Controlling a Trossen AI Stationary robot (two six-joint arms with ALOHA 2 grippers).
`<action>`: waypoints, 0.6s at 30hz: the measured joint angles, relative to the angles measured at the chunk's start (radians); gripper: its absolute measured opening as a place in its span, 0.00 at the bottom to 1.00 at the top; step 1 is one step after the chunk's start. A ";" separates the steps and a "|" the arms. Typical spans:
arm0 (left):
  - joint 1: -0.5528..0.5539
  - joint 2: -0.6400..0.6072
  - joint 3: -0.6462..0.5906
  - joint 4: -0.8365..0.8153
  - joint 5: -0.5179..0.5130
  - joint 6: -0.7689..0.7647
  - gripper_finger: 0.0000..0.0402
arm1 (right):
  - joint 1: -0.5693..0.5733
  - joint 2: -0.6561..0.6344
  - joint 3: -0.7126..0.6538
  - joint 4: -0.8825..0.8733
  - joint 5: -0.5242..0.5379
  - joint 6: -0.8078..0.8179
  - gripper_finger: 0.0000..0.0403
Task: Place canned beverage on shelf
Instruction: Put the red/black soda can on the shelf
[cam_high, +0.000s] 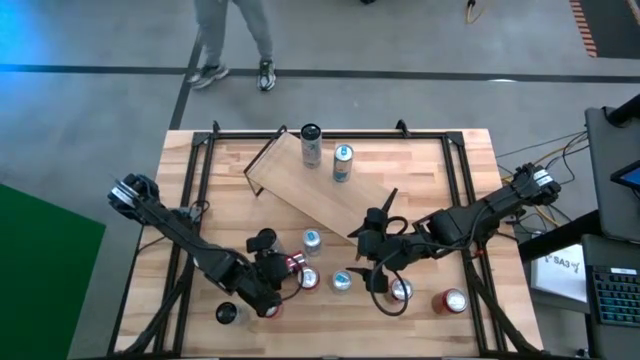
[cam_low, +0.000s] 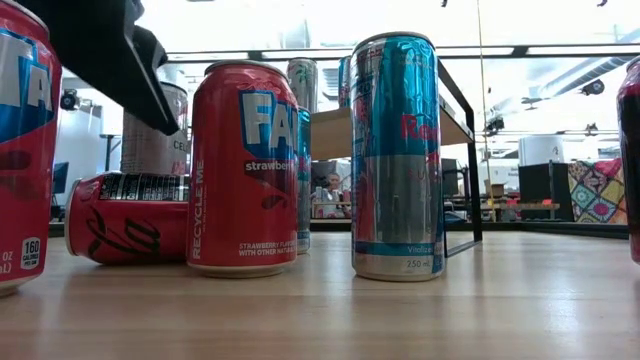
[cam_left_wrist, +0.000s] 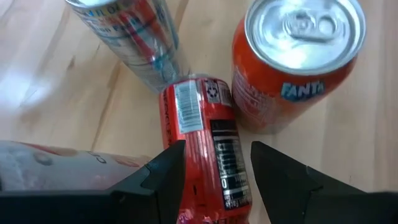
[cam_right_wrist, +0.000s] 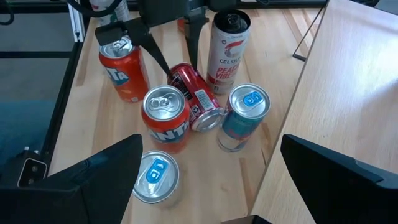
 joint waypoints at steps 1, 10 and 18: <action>0.001 0.001 0.000 0.000 0.000 0.001 0.42 | 0.000 0.000 0.000 -0.002 0.000 0.000 0.93; 0.010 0.002 -0.003 -0.003 0.030 0.003 0.47 | 0.000 0.001 0.000 -0.002 0.000 0.001 0.93; 0.011 0.002 -0.010 0.003 0.042 -0.014 0.69 | 0.000 0.001 0.000 -0.002 0.000 0.004 0.93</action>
